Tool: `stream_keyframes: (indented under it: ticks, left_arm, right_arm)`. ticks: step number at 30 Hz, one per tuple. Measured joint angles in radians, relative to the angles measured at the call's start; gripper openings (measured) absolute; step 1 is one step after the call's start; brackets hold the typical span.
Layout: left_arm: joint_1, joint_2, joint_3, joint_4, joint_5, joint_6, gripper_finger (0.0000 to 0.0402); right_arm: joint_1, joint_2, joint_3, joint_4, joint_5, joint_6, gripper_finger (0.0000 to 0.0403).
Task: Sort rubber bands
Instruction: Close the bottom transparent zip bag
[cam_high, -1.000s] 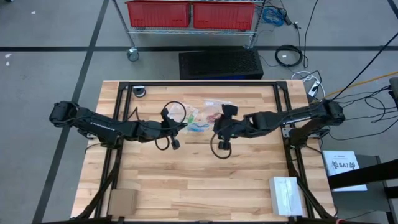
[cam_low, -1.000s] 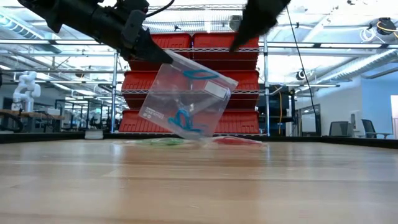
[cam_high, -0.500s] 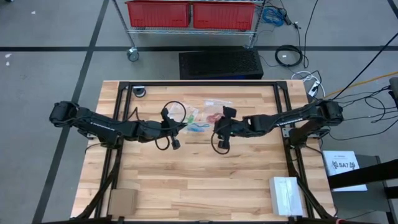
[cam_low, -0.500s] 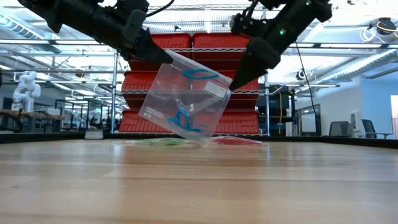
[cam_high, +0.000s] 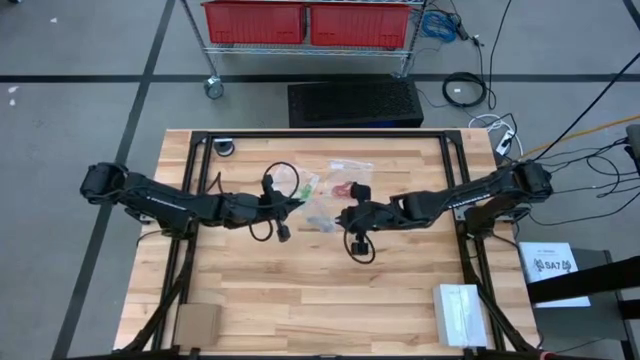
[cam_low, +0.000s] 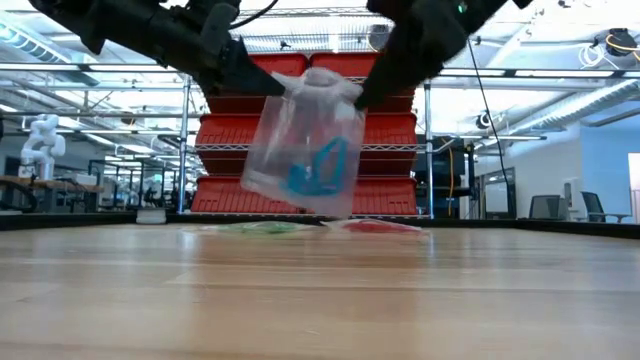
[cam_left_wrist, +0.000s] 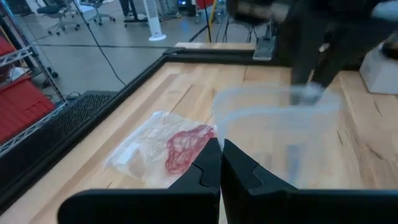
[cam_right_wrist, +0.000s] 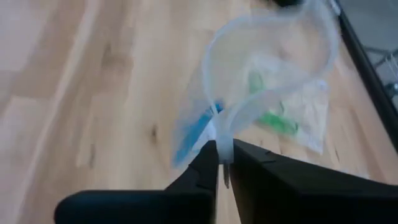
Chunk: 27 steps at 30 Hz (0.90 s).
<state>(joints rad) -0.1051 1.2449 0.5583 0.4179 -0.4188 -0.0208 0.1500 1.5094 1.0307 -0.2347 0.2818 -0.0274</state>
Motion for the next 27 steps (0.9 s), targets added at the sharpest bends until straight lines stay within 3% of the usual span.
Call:
stream_keyframes:
  ticks: [8,13,27]
  left_arm:
    - [0.001,0.097,0.0,0.107,0.038,0.001,0.0001]
    - [0.006,0.113,0.0,0.137,0.034,0.0,0.0016]
    - [0.006,0.114,0.0,0.15,-0.008,0.0,0.011]
  right_arm:
    - [0.004,-0.001,0.025,-0.009,0.001,-0.011,0.0003]
    - [0.031,-0.033,0.025,-0.129,0.006,0.009,0.0002]
    - [0.147,-0.29,0.025,-0.633,0.194,0.407,0.0001]
